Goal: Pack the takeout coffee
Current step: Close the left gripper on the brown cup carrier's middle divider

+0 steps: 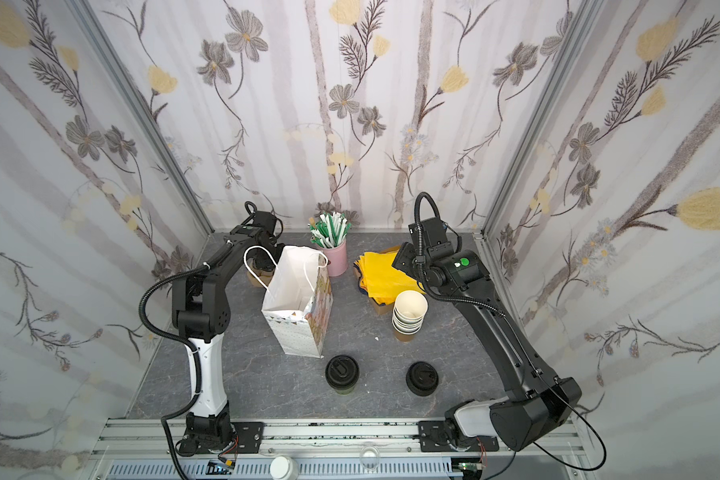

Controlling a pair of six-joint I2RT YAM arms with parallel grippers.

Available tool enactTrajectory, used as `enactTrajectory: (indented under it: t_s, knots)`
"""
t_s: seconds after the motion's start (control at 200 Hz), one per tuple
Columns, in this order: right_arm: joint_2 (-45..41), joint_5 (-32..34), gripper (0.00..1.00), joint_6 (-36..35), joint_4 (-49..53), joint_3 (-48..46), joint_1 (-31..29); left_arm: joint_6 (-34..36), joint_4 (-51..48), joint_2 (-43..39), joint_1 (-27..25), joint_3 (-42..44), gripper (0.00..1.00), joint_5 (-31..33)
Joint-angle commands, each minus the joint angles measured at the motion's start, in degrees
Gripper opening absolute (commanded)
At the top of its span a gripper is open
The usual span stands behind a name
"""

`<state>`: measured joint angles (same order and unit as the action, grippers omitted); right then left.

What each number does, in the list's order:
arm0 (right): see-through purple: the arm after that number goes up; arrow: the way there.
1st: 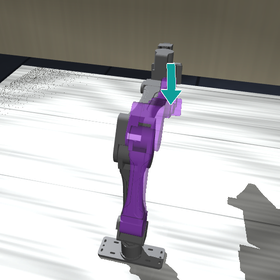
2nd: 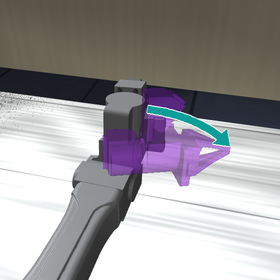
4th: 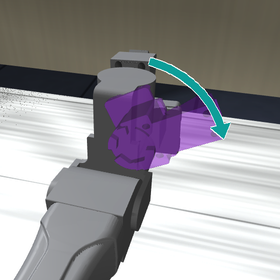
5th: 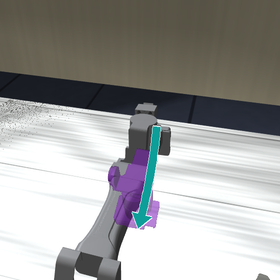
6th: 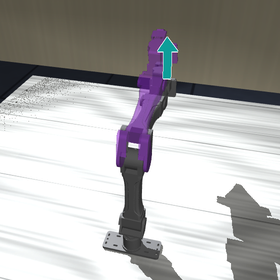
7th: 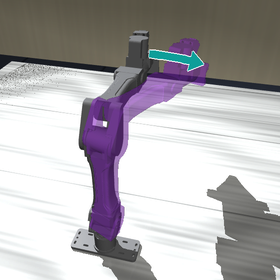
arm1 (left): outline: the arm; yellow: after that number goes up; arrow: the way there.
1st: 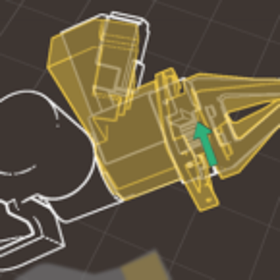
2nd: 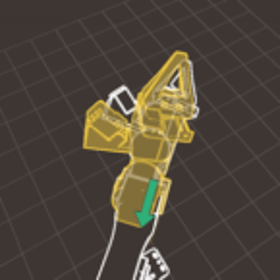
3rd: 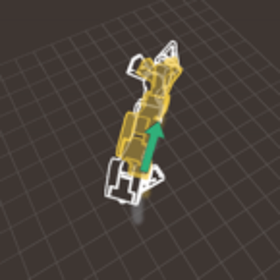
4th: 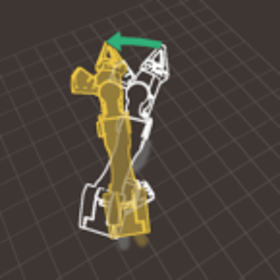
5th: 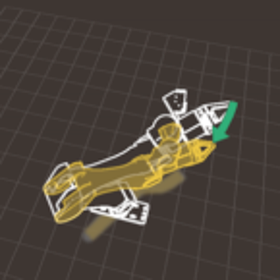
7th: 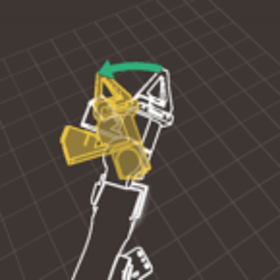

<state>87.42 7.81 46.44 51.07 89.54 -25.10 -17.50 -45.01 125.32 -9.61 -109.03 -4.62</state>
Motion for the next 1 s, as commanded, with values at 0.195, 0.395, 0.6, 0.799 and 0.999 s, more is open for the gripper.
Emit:
enactTrajectory:
  t_s: [0.195,0.395,0.6,0.799,0.999]
  knots:
    - [0.03,-0.08,0.68,0.76,-0.81,-0.24,-0.03,0.80,-1.39,-1.17,-0.11,-0.74,0.42,1.23]
    - [0.13,-0.15,0.68,0.80,-0.97,-0.24,-0.03,0.71,-1.74,-2.57,-0.07,-0.76,0.42,1.72]
    - [0.04,-0.14,0.68,0.67,-1.00,-0.40,-0.03,0.71,-2.27,-3.52,-0.06,-0.79,0.42,2.99]
    - [-0.36,-0.10,0.68,0.50,-1.06,-0.67,0.00,0.37,-2.94,-4.46,-0.02,-2.37,0.42,4.37]
    - [-0.90,-0.15,0.69,0.28,-1.36,-1.29,0.12,-0.42,-3.68,-6.07,0.88,-5.34,0.40,5.48]
